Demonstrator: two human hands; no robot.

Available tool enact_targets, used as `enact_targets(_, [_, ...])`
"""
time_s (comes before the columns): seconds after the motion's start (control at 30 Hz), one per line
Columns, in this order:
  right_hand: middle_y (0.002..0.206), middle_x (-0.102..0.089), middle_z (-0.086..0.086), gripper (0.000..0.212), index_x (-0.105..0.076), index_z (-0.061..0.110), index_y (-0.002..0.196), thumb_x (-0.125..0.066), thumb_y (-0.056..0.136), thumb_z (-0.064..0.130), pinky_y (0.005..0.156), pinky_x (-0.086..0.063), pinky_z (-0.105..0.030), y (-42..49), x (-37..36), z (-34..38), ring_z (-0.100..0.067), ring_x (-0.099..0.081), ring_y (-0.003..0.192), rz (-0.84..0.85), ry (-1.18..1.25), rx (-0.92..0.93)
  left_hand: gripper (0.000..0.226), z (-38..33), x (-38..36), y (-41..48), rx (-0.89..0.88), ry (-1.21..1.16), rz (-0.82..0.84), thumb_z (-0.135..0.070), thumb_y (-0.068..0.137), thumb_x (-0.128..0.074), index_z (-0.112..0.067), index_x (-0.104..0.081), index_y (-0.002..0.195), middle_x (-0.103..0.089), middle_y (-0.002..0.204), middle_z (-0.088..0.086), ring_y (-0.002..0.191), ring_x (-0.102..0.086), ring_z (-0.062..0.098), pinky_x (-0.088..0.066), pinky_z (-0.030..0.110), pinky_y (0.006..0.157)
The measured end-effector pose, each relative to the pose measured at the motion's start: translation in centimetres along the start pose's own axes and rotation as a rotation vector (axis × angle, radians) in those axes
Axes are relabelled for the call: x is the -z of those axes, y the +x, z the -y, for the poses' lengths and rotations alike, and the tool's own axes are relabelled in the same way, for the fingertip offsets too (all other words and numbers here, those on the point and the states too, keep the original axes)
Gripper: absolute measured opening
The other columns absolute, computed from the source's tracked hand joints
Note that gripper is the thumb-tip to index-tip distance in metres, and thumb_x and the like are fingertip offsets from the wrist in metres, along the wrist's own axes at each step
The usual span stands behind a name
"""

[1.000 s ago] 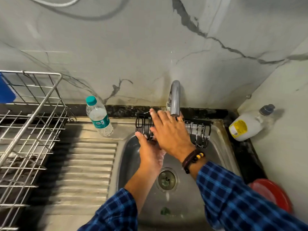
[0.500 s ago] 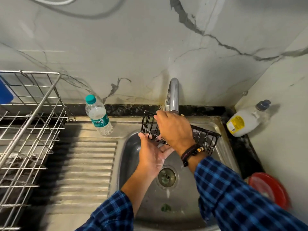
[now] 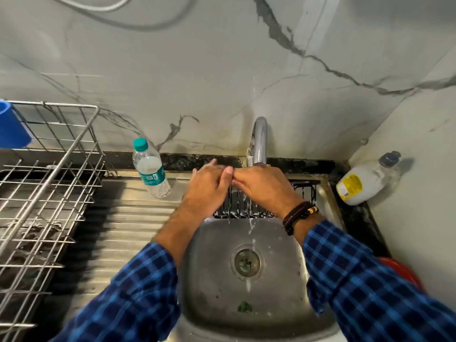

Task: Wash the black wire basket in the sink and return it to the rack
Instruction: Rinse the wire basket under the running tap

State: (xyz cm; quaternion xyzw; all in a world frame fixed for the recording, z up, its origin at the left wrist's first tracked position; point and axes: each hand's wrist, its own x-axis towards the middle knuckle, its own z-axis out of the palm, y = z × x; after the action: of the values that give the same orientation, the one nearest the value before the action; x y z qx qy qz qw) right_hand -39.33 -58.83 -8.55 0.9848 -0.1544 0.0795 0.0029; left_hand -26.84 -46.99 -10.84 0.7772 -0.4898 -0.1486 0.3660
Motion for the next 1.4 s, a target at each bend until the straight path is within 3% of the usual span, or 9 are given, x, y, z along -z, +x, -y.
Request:
enact_targets(0.1, [0.092, -0.068, 0.004, 0.036, -0.059, 0.026, 0.107, -0.035, 0.103, 0.052, 0.078, -0.057, -0.035, -0.4, -0.3, 0.1, -0.014, -0.065, 0.081, -0.011, 0.023, -0.061, 0.052, 0.9, 0.3, 0.7, -0.02, 0.159, 0.081, -0.045, 0.106, -0.032, -0.019, -0.065, 0.077, -0.066, 0.064, -0.002, 0.063, -0.063, 0.017, -0.054, 0.035, 0.074])
enact_targets(0.23, [0.097, -0.064, 0.004, 0.043, -0.061, 0.024, 0.11, -0.028, 0.104, 0.05, 0.088, -0.051, -0.039, -1.6, -1.5, -1.2, -0.012, -0.053, 0.087, -0.049, 0.01, -0.175, 0.049, 1.1, -1.2, 0.2, 0.086, -0.252, -0.088, -0.039, 0.106, -0.041, -0.019, -0.051, 0.062, -0.044, 0.05, -0.008, 0.044, -0.04, 0.009, -0.036, 0.024, 0.048])
enact_targets(0.33, [0.125, -0.057, 0.0, 0.056, -0.058, 0.022, 0.129, -0.02, 0.102, 0.053, 0.11, -0.036, -0.055, -3.6, -2.8, -2.4, -0.021, -0.053, 0.12, -0.077, 0.036, -0.424, 0.048, 1.2, -1.9, 0.3, 0.226, -0.411, -0.179, -0.044, 0.106, -0.039, -0.023, -0.041, 0.063, -0.037, 0.055, -0.007, 0.05, -0.032, 0.011, -0.029, 0.028, 0.049])
enact_targets(0.43, [0.161, -0.031, -0.008, 0.068, -0.031, 0.019, 0.154, -0.011, 0.101, 0.057, 0.119, -0.009, -0.065, -4.6, -3.5, 0.5, -0.033, -0.02, 0.152, -0.013, 0.09, -0.58, 0.047, 1.0, -2.3, 0.1, 0.228, -0.514, -0.191, -0.045, 0.106, -0.039, -0.023, -0.04, 0.065, -0.036, 0.057, -0.004, 0.055, -0.033, 0.012, -0.03, 0.028, 0.051])
enact_targets(0.67, [0.167, -0.008, -0.003, 0.069, -0.012, 0.02, 0.16, -0.007, 0.102, 0.057, 0.124, -0.011, -0.055, -5.0, -3.8, 2.6, -0.022, -0.007, 0.155, 0.046, -0.027, -0.285, 0.05, 1.4, -2.6, 1.0, 0.301, -0.689, -0.131, -0.055, 0.102, -0.041, -0.018, -0.055, 0.07, -0.052, 0.058, -0.002, 0.056, -0.049, 0.015, -0.042, 0.029, 0.063])
enact_targets(0.9, [0.165, -0.024, -0.008, 0.056, -0.037, 0.026, 0.154, -0.027, 0.104, 0.047, 0.123, -0.016, -0.051, -7.8, -3.9, -0.9, -0.028, -0.02, 0.153, -0.197, 0.009, -0.59, 0.05, 1.5, -1.6, 1.8, 0.3, -0.616, -0.176, -0.049, 0.105, -0.035, -0.012, -0.048, 0.074, -0.036, 0.046, -0.014, 0.042, -0.028, 0.002, -0.028, 0.017, 0.042])
enact_targets(1.0, [0.167, -0.018, -0.006, 0.06, -0.03, 0.03, 0.157, -0.025, 0.103, 0.055, 0.119, -0.019, -0.058, -7.1, -3.3, -0.4, -0.027, -0.013, 0.154, -0.23, 0.059, -0.77, 0.051, 1.2, -1.3, 1.4, 0.241, -0.605, -0.142, -0.048, 0.106, -0.033, -0.01, -0.05, 0.077, -0.032, 0.051, -0.009, 0.044, -0.027, 0.005, -0.025, 0.02, 0.043])
enact_targets(1.27, [0.158, -0.032, -0.019, 0.108, -0.024, 0.01, 0.156, -0.062, 0.079, 0.076, 0.109, -0.04, -0.046, -6.7, -0.1, -1.9, -0.036, -0.037, 0.142, -0.127, 0.758, -1.165, 0.049, 2.3, -1.2, 0.1, 0.17, -0.59, -0.154, -0.049, 0.105, -0.037, -0.014, -0.048, 0.072, -0.039, 0.064, -0.001, 0.058, -0.035, 0.008, -0.034, 0.027, 0.057])
enact_targets(1.4, [0.131, -0.056, -0.009, 0.08, -0.044, 0.026, 0.139, -0.07, 0.077, 0.069, 0.092, -0.056, -0.044, -7.0, -0.1, -2.8, -0.021, -0.06, 0.108, -0.317, 1.304, -1.175, 0.037, 2.5, -1.1, -0.1, 0.229, -0.608, -0.237, -0.04, 0.107, -0.035, -0.017, -0.054, 0.086, -0.049, 0.078, -0.002, 0.067, -0.046, -0.004, -0.041, 0.009, 0.069])
